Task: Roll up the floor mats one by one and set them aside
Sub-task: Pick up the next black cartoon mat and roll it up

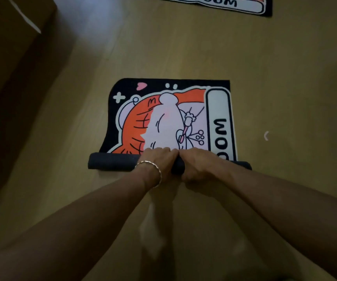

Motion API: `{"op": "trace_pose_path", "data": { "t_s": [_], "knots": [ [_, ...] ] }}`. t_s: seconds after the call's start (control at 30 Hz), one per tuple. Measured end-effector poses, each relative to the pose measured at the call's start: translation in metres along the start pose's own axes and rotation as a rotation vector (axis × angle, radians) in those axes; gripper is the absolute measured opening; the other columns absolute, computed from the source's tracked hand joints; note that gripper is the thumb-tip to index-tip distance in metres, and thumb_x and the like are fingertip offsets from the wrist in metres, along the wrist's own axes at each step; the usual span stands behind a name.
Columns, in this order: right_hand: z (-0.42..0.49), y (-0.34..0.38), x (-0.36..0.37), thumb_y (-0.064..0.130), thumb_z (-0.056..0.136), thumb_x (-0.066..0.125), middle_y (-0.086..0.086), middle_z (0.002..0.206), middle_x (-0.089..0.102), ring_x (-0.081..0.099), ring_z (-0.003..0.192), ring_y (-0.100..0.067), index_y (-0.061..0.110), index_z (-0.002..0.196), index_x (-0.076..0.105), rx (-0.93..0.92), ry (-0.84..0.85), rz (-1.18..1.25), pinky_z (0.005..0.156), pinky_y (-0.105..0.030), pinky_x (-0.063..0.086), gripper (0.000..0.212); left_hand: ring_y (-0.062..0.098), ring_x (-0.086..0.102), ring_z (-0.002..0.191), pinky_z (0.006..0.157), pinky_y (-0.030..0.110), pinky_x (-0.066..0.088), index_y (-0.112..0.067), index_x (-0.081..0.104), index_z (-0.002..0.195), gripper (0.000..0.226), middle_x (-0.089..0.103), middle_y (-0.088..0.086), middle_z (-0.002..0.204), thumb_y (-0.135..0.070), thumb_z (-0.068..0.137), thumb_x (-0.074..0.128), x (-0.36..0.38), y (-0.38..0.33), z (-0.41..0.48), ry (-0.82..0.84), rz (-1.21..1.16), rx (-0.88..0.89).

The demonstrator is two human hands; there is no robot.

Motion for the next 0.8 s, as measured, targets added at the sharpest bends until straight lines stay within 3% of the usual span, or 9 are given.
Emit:
{"op": "trace_pose_path", "data": {
  "t_s": [0.07,0.2,0.3,0.4,0.57,0.7,0.8],
  "knots": [
    [-0.003,0.002,-0.003,0.027,0.081,0.069,-0.002,0.110,0.055,0.055,0.093,-0.019,0.022,0.124,0.044,-0.021,-0.026,0.004,0.085,-0.035,0.050,0.050,0.026,0.060,0.101,0.082,0.037,0.046,-0.017,0.043,0.125,0.032,0.059,0.006,0.114,-0.028,0.095,0.049,0.003,0.004,0.002,0.034,0.001,-0.022],
    [-0.004,0.001,-0.020,0.033,0.082,0.067,-0.002,0.110,0.054,0.053,0.093,-0.019,0.021,0.119,0.044,-0.030,-0.239,-0.138,0.081,-0.036,0.043,0.045,0.023,0.058,0.099,0.083,0.037,0.045,-0.021,0.046,0.119,0.029,0.059,0.005,0.111,-0.029,0.092,0.053,-0.001,0.019,0.005,0.016,-0.009,-0.066],
    [0.001,-0.006,-0.016,0.029,0.081,0.069,-0.002,0.106,0.055,0.055,0.090,-0.018,0.020,0.119,0.045,0.006,-0.111,-0.022,0.081,-0.035,0.048,0.046,0.025,0.054,0.105,0.088,0.038,0.042,-0.020,0.040,0.123,0.039,0.053,0.005,0.117,-0.024,0.089,0.057,-0.006,0.011,0.003,-0.056,0.010,-0.047],
    [0.002,-0.005,-0.009,0.028,0.079,0.070,-0.001,0.101,0.056,0.056,0.088,-0.017,0.021,0.120,0.048,0.000,0.002,0.072,0.079,-0.031,0.050,0.047,0.026,0.057,0.104,0.083,0.038,0.044,-0.019,0.040,0.124,0.036,0.055,0.006,0.116,-0.027,0.092,0.054,-0.001,0.005,0.004,-0.038,0.014,-0.032],
    [-0.002,0.010,-0.020,0.031,0.085,0.064,-0.004,0.115,0.054,0.056,0.101,-0.022,0.020,0.125,0.040,-0.092,-0.291,-0.213,0.089,-0.038,0.043,0.048,0.024,0.060,0.100,0.079,0.036,0.045,-0.023,0.045,0.121,0.034,0.061,0.003,0.112,-0.037,0.092,0.054,0.001,0.019,0.009,-0.055,-0.079,-0.085],
    [0.006,-0.007,-0.011,0.031,0.083,0.067,-0.001,0.106,0.056,0.056,0.092,-0.018,0.023,0.121,0.046,-0.011,-0.056,-0.045,0.086,-0.037,0.049,0.045,0.025,0.055,0.105,0.084,0.037,0.041,-0.025,0.035,0.128,0.046,0.053,0.004,0.118,-0.030,0.088,0.058,-0.002,0.018,0.001,-0.091,-0.006,-0.016],
    [0.002,-0.016,-0.016,0.029,0.082,0.068,-0.002,0.110,0.057,0.055,0.098,-0.019,0.023,0.120,0.048,0.031,-0.025,-0.059,0.093,-0.040,0.046,0.044,0.023,0.055,0.096,0.073,0.034,0.039,-0.023,0.040,0.119,0.038,0.055,0.004,0.110,-0.031,0.087,0.058,-0.004,0.036,-0.003,-0.055,0.019,-0.032]
  ]
}}
Point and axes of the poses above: each hand's wrist, its own z-axis towards the middle knuckle, its own x-axis out of the palm, y = z × x, the point moved 9 cm from there along z, towards the middle knuckle
